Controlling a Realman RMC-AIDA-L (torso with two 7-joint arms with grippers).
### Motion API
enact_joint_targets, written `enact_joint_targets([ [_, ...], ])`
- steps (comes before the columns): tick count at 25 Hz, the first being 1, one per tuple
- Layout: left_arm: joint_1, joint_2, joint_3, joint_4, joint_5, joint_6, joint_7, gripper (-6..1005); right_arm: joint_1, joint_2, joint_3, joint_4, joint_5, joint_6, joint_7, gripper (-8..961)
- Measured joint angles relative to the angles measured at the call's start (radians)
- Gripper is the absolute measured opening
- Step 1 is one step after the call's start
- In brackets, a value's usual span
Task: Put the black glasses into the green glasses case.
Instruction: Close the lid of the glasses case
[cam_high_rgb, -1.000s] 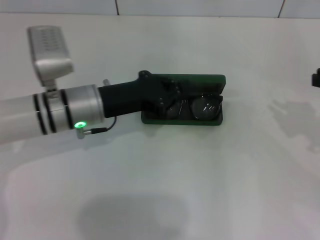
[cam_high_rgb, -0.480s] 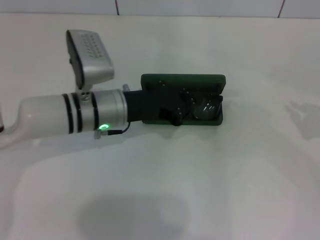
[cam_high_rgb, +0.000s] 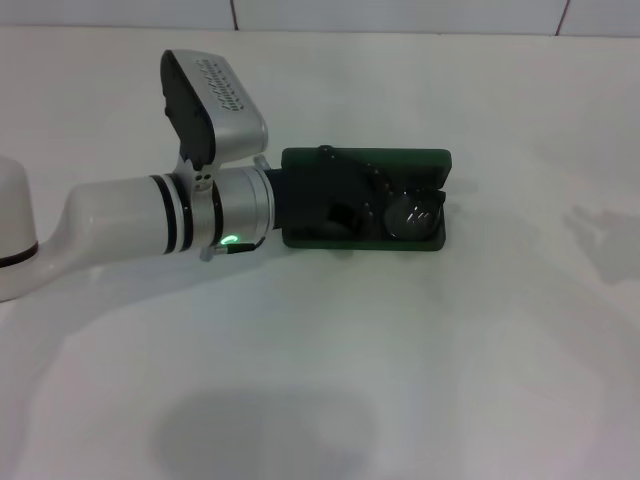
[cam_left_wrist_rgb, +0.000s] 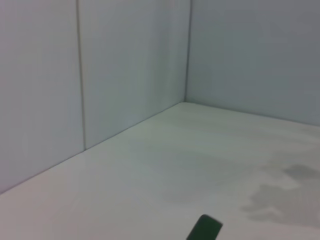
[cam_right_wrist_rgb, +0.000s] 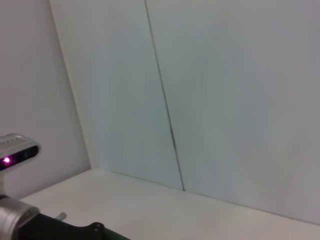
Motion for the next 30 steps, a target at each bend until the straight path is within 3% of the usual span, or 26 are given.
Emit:
enact_joint_targets([
  [30, 0.004, -0.002, 0.067, -0.016, -0.002, -0.115, -0.001, 43, 0.030, 0.000, 0.002, 0.030, 0.001, -0.039, -0.031, 155],
])
